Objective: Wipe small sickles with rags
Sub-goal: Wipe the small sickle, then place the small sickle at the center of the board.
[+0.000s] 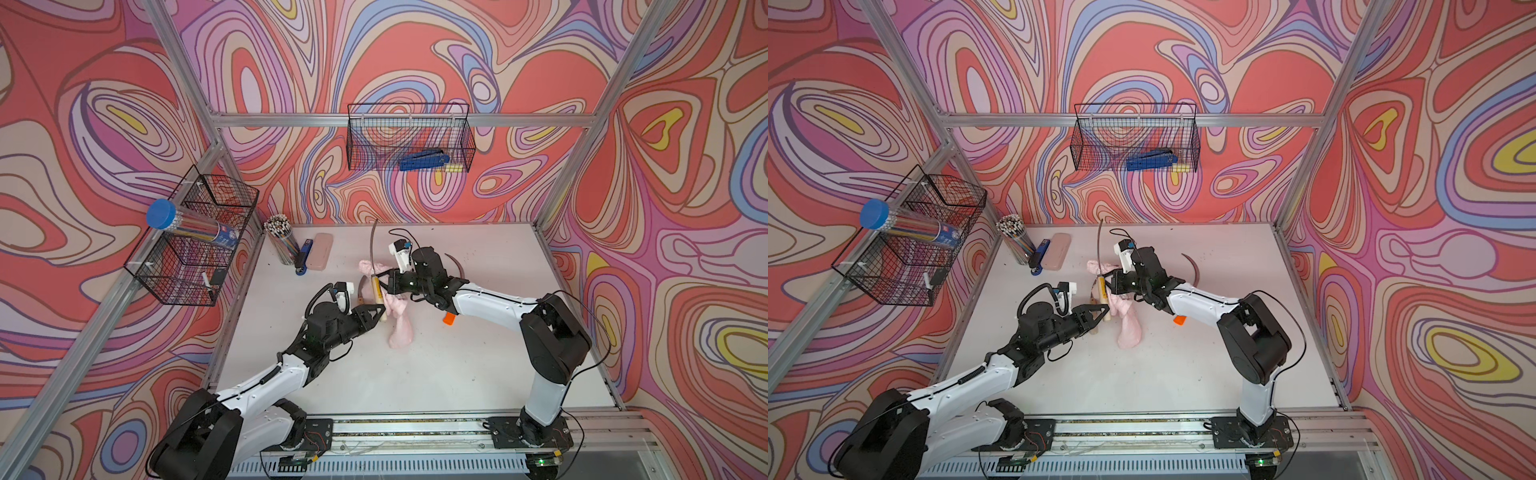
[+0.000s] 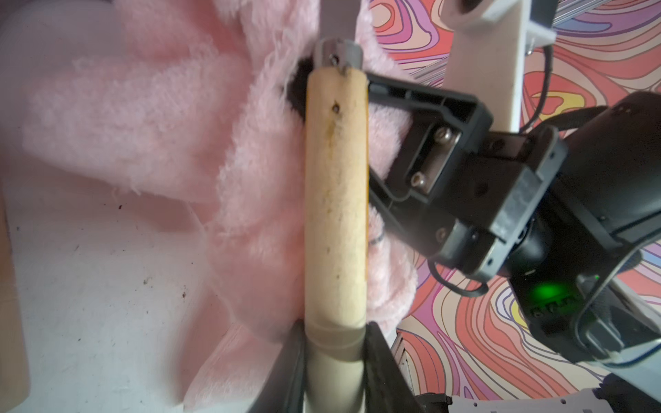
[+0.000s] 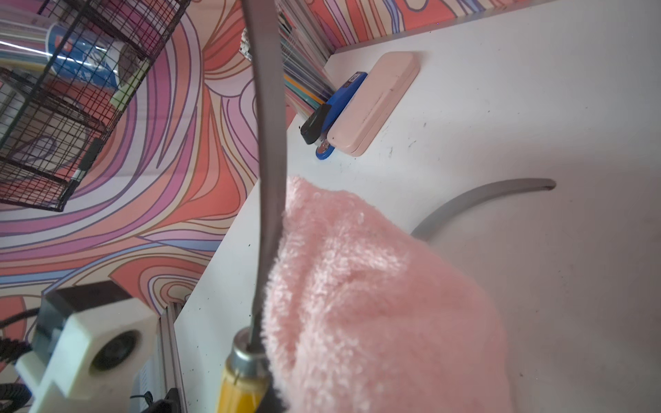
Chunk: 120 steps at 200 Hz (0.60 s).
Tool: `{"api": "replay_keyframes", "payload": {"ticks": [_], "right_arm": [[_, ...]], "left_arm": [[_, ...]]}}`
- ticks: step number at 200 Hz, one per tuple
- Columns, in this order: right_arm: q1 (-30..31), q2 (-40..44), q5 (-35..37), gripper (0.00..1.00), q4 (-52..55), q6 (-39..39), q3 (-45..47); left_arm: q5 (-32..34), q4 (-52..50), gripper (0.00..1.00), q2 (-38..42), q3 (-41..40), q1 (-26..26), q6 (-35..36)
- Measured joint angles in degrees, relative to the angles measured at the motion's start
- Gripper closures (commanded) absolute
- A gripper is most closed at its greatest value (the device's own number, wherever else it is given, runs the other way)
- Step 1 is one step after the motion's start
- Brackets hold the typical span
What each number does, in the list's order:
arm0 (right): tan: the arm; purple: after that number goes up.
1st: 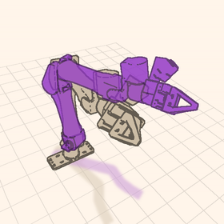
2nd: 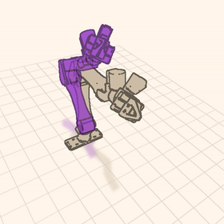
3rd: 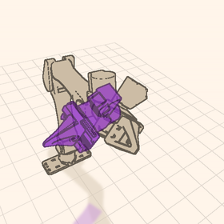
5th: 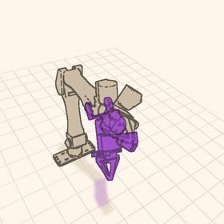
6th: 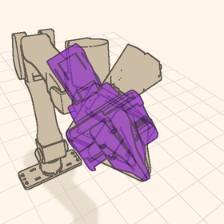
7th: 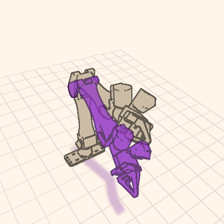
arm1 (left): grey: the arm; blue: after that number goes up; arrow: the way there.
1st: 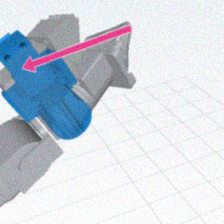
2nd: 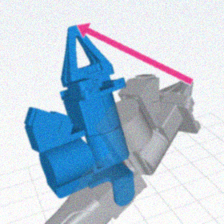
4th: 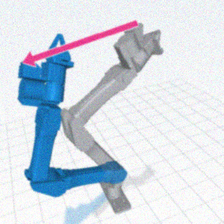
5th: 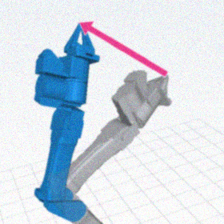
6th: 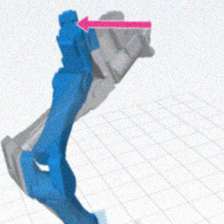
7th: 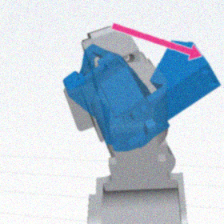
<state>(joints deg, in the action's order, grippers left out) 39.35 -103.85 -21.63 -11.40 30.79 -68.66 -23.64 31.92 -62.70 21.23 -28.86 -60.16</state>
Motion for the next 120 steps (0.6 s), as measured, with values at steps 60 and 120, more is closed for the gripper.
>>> {"api": "replay_keyframes", "payload": {"ticks": [60, 120], "right_arm": [[0.79, 14.71, 9.27, 1.0, 1.33, -1.88, 10.34], [0.74, 40.04, 26.14, 1.0, 9.38, -6.82, 16.46]], "left_arm": [[1.01, -3.15, 1.0, 1.49, 0.22, -0.02, 1.16], [4.24, -18.34, 1.0, -1.18, 10.56, -0.81, 6.97]]}}
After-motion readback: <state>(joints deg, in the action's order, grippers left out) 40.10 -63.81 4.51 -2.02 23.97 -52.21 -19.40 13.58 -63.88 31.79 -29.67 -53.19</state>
